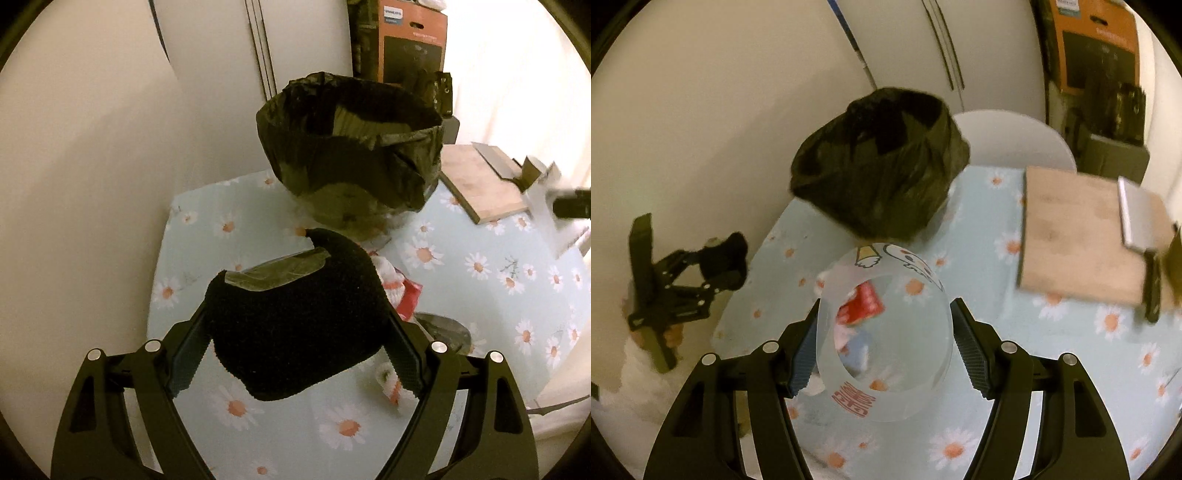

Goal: Collect trash
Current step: 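Lift and carry the sock and cup over the black bin with both grippers, then open both grippers over the bin, releasing the sock and cup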

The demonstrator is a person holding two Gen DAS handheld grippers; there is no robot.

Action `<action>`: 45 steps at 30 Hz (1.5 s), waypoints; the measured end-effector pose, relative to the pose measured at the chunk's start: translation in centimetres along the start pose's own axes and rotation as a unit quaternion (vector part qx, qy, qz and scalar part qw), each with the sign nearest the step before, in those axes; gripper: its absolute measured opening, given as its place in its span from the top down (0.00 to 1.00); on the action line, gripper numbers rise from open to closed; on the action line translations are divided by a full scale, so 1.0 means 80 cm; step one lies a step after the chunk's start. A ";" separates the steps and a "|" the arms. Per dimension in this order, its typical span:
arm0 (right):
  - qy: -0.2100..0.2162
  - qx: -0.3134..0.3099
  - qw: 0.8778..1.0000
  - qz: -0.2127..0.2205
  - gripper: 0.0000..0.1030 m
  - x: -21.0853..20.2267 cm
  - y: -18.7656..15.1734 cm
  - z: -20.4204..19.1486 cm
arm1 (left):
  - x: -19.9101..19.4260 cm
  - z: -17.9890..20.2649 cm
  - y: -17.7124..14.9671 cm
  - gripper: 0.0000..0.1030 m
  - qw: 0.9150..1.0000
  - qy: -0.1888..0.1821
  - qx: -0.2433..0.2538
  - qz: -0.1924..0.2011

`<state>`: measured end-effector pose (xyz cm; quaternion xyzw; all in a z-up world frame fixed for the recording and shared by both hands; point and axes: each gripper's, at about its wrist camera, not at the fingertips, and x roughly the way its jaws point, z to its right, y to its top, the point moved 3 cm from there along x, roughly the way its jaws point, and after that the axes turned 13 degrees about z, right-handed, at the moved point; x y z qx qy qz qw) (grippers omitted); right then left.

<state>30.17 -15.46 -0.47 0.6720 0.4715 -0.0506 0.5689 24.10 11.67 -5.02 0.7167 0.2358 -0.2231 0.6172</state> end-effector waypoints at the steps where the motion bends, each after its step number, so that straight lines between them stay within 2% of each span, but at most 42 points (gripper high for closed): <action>1: -0.003 -0.004 1.000 0.002 0.39 0.003 0.010 0.002 | 0.003 0.000 0.005 0.18 1.000 0.006 0.002 0.002; 6: 0.005 -0.017 1.000 0.012 0.39 0.013 0.044 0.002 | 0.012 -0.007 0.035 0.18 1.000 0.001 -0.015 0.010; 16: 0.044 -0.034 0.997 0.050 0.39 0.029 0.116 -0.022 | 0.021 -0.019 0.098 0.18 0.999 -0.001 0.005 0.050; 22: 0.034 -0.041 0.997 0.052 0.38 0.048 0.143 -0.023 | 0.039 -0.019 0.138 0.18 0.996 -0.040 0.016 0.083; 28: 0.030 -0.045 0.997 0.048 0.38 0.071 0.162 -0.024 | 0.074 -0.012 0.169 0.18 0.993 -0.077 0.030 0.090; 38: 0.037 -0.058 0.997 0.041 0.37 0.111 0.194 -0.027 | 0.125 -0.003 0.191 0.18 0.988 -0.132 0.023 0.082; 39: 0.036 -0.057 0.997 0.041 0.36 0.115 0.195 -0.025 | 0.131 0.000 0.192 0.17 0.987 -0.136 0.027 0.081; 41: 0.038 -0.056 0.997 0.042 0.25 0.124 0.198 -0.023 | 0.139 0.002 0.194 0.10 0.987 -0.136 0.032 0.080; 42: 0.034 -0.059 0.997 0.044 0.12 0.126 0.199 -0.023 | 0.141 0.004 0.194 0.07 0.986 -0.138 0.036 0.082; 45: 0.020 -0.058 0.997 0.055 0.13 0.129 0.199 -0.019 | 0.137 0.007 0.193 0.06 0.986 -0.127 0.049 0.099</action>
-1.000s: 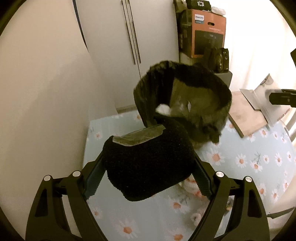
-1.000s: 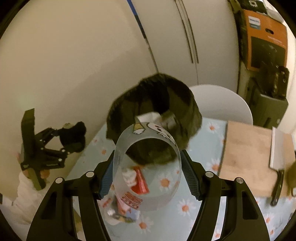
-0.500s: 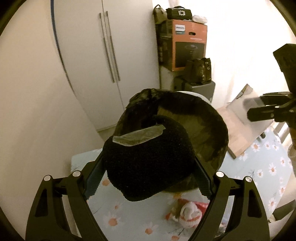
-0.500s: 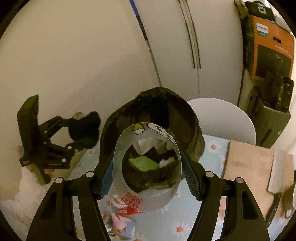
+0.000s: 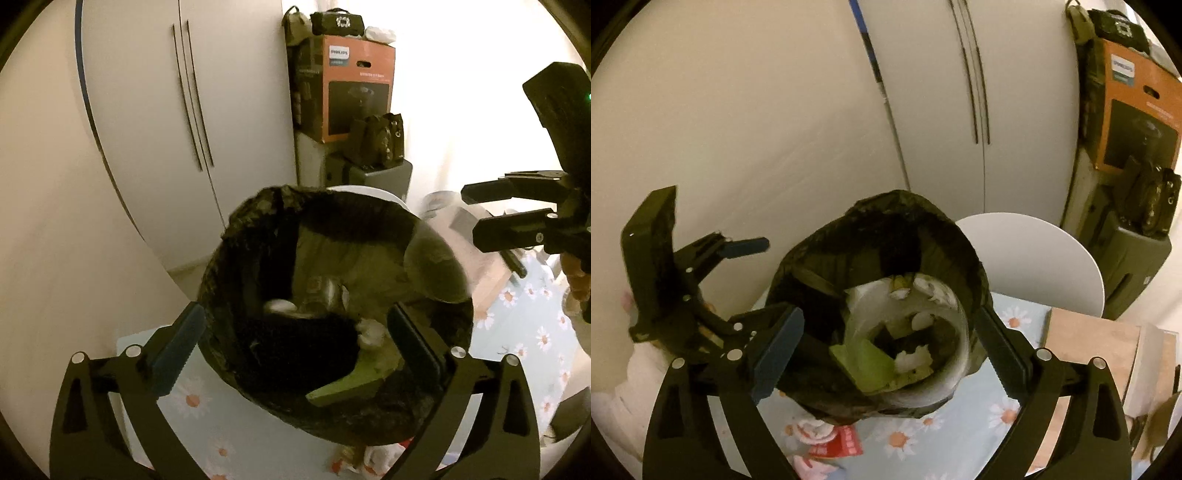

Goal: Collect trash
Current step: 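Open both grippers over the bin, releasing the sock and cup, then move both grippers back down to the gloves and paper wrapper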

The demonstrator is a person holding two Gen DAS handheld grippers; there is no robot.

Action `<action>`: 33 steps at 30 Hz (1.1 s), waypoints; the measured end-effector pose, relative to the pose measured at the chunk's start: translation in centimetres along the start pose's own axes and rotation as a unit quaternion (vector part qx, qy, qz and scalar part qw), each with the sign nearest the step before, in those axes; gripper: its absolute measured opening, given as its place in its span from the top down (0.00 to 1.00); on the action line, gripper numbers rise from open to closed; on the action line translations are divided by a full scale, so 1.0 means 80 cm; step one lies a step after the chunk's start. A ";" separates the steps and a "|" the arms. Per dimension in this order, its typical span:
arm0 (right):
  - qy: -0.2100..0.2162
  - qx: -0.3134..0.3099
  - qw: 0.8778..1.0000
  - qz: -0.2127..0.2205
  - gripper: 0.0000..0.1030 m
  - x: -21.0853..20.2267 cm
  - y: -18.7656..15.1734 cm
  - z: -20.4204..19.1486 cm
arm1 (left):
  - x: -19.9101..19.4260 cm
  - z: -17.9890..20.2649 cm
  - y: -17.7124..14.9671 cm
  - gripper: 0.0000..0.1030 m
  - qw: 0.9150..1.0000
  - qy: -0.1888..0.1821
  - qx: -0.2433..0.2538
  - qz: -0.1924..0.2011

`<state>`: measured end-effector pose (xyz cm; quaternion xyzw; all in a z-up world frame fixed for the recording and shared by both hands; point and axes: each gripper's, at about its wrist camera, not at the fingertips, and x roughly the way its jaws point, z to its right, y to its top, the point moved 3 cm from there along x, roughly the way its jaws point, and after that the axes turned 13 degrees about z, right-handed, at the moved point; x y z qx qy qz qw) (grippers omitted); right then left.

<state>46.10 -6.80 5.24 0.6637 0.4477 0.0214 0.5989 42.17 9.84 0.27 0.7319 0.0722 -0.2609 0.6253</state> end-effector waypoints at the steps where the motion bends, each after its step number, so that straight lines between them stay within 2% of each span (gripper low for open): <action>1: 0.002 0.005 1.000 0.001 0.14 -0.001 -0.003 0.003 | 0.000 0.000 -0.001 0.06 1.000 0.000 0.002 0.000; 10: -0.019 0.039 0.999 -0.010 0.14 -0.027 -0.045 0.018 | -0.030 -0.001 -0.028 0.06 1.000 0.002 -0.021 -0.016; 17: -0.037 0.036 0.999 -0.016 0.14 -0.053 -0.068 0.010 | -0.062 0.001 -0.051 0.06 0.999 0.027 -0.031 -0.023; 24: -0.012 0.020 0.999 -0.034 0.13 -0.072 -0.098 -0.020 | -0.097 0.009 -0.083 0.06 0.997 0.041 -0.042 -0.041; 33: 0.028 0.002 0.996 -0.082 0.14 -0.068 -0.159 -0.066 | -0.136 0.024 -0.126 0.06 0.995 0.055 -0.054 -0.061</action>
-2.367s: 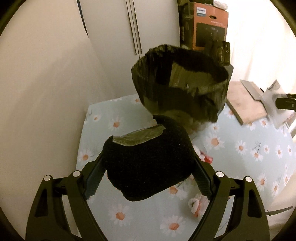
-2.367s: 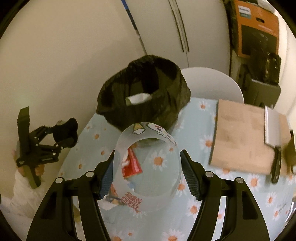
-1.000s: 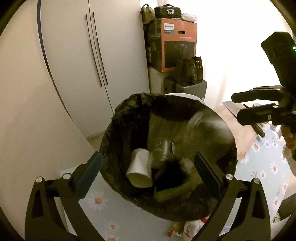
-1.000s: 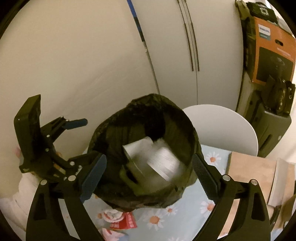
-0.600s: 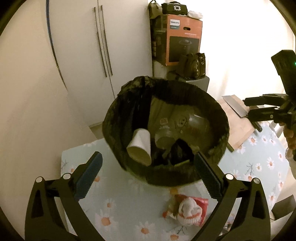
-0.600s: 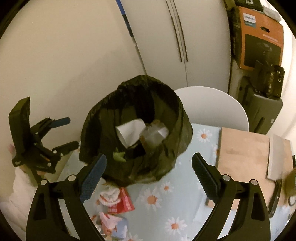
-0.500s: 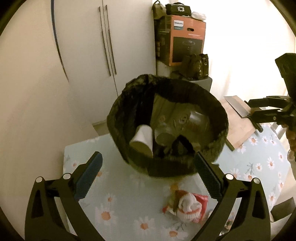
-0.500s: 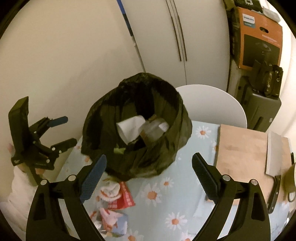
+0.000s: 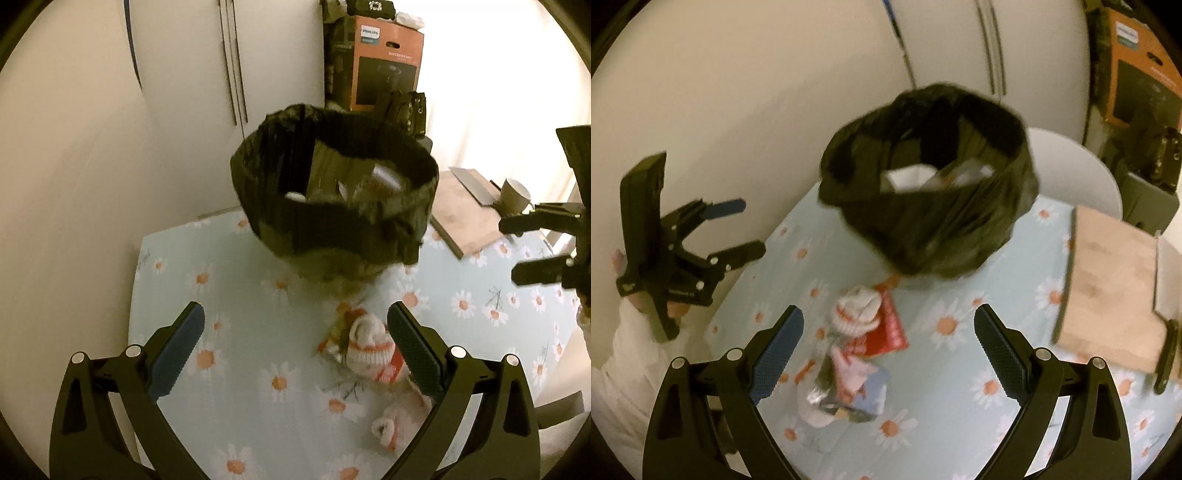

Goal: Collect trash
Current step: 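Move both grippers back down to the gloves and paper wrapper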

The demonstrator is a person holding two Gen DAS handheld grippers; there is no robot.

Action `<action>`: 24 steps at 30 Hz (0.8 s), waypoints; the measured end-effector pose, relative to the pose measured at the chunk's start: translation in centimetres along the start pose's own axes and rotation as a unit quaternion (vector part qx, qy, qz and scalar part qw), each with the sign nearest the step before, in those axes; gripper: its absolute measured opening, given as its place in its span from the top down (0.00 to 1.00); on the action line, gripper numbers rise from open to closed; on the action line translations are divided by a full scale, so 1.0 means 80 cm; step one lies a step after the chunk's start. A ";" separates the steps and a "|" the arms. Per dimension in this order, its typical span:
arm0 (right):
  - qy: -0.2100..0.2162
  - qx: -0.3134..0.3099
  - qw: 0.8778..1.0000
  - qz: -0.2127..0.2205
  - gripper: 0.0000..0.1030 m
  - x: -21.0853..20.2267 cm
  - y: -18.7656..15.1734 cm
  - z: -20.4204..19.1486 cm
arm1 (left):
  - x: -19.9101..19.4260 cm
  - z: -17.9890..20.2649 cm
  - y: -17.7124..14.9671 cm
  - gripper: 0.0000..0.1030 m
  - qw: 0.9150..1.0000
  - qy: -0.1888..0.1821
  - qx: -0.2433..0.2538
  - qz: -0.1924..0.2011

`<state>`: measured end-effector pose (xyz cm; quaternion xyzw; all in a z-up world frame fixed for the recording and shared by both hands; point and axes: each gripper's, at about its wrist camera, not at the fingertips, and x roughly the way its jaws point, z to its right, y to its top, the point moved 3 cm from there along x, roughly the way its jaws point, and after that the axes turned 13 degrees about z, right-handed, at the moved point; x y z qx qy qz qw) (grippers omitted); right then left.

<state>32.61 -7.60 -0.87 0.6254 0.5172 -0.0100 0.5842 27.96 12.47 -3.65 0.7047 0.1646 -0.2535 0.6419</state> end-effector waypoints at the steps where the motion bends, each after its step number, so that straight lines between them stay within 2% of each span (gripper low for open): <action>1: 0.005 -0.001 1.000 -0.010 0.14 0.005 -0.010 -0.005 | -0.002 0.001 -0.005 0.06 1.000 0.001 0.000 -0.002; 8: 0.009 0.006 0.999 -0.053 0.14 0.033 -0.056 -0.021 | -0.014 0.008 -0.042 0.06 1.000 -0.001 -0.009 -0.021; 13: 0.000 0.016 0.998 -0.066 0.14 0.050 -0.088 -0.038 | -0.020 0.014 -0.062 0.06 1.000 -0.002 -0.020 -0.024; 17: 0.017 0.022 0.997 -0.074 0.14 0.057 -0.104 -0.053 | -0.018 0.014 -0.077 0.06 0.999 0.000 -0.024 -0.039; 24: -0.020 0.018 0.997 -0.079 0.13 0.080 -0.123 -0.067 | -0.027 0.009 -0.097 0.06 0.998 -0.002 -0.036 -0.049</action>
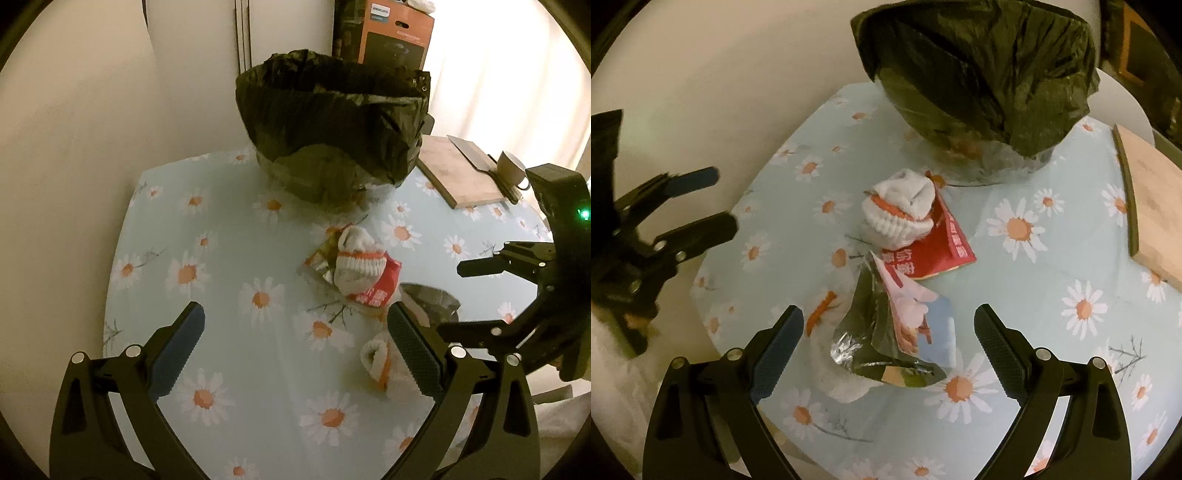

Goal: Collect trash
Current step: 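Move both grippers back down to the gloves and paper wrapper, then grasp the white knit glove with the left gripper while the right gripper grasps the pink paper wrapper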

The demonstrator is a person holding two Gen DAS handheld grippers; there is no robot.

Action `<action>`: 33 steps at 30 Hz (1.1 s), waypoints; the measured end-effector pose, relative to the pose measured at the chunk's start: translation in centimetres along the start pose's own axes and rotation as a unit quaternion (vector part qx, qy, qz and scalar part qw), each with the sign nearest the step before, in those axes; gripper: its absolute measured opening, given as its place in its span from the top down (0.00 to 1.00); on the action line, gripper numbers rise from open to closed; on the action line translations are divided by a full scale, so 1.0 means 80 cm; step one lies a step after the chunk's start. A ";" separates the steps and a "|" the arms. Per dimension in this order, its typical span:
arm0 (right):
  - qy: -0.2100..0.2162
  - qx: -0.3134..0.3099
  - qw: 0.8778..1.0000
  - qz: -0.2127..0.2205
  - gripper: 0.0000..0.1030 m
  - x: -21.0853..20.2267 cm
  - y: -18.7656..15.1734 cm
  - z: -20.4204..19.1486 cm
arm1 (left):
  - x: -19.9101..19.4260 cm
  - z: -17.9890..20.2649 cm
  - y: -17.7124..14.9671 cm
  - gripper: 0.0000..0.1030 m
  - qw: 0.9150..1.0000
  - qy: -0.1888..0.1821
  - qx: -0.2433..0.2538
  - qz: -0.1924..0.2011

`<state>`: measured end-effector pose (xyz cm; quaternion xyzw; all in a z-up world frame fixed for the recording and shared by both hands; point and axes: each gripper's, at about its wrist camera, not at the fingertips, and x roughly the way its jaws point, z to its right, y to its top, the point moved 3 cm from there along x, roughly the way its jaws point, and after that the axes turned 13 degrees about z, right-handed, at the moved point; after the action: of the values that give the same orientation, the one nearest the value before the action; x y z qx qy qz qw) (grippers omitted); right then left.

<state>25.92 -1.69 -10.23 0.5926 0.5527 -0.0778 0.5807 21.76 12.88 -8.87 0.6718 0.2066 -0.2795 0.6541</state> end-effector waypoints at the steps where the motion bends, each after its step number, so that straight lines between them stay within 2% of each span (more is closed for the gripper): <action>1: -0.001 0.002 1.000 -0.003 0.14 0.005 -0.003 -0.002 | 0.000 -0.001 -0.003 0.06 1.000 0.001 -0.002 -0.002; 4: -0.008 -0.002 1.000 -0.010 0.16 0.015 -0.008 -0.006 | 0.000 -0.006 -0.015 0.06 1.000 0.002 -0.013 -0.010; 5: -0.006 -0.008 1.000 -0.009 0.23 0.017 -0.010 -0.008 | 0.001 -0.008 -0.019 0.06 1.000 0.005 -0.016 -0.012; 6: -0.002 -0.012 1.000 -0.010 0.47 0.020 -0.011 -0.008 | 0.000 -0.009 -0.022 0.06 1.000 0.007 -0.018 -0.014; 7: 0.000 -0.018 1.000 -0.017 0.61 0.024 -0.013 -0.008 | 0.000 -0.009 -0.025 0.06 1.000 0.007 -0.019 -0.015; 8: 0.000 -0.026 0.999 -0.029 0.67 0.028 -0.017 -0.007 | -0.001 -0.009 -0.029 0.06 1.000 0.005 -0.019 -0.016; 9: -0.006 -0.032 0.999 -0.034 0.81 0.029 -0.019 -0.004 | -0.001 -0.008 -0.033 0.06 1.000 0.005 -0.018 -0.018; 10: -0.007 -0.031 0.999 -0.034 0.89 0.027 -0.020 -0.001 | 0.000 -0.007 -0.035 0.06 1.000 0.005 -0.018 -0.019; 13: 0.007 -0.004 0.999 -0.032 0.93 0.016 -0.022 0.012 | 0.008 -0.002 -0.045 0.06 0.999 -0.002 -0.023 -0.026; 17: -0.002 -0.001 1.000 -0.017 0.95 -0.005 -0.021 0.030 | 0.022 0.013 -0.062 0.06 0.998 -0.019 -0.026 -0.047; 27: -0.018 0.035 0.999 0.032 0.96 -0.068 -0.022 0.067 | 0.039 0.064 -0.087 0.06 0.996 -0.058 -0.003 -0.063; 29: -0.019 0.042 0.998 0.042 0.96 -0.081 -0.022 0.068 | 0.044 0.072 -0.090 0.06 0.995 -0.075 -0.008 -0.066; 31: -0.023 0.041 0.997 0.054 0.96 -0.097 -0.024 0.071 | 0.050 0.081 -0.093 0.06 0.991 -0.107 -0.019 -0.076; 33: -0.025 0.039 0.997 0.063 0.96 -0.106 -0.024 0.072 | 0.056 0.090 -0.093 0.06 0.991 -0.104 -0.012 -0.080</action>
<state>24.43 -11.48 -6.95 0.6465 0.4962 -0.0772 0.5743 19.62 5.78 -17.39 0.6124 0.1939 -0.3970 0.6555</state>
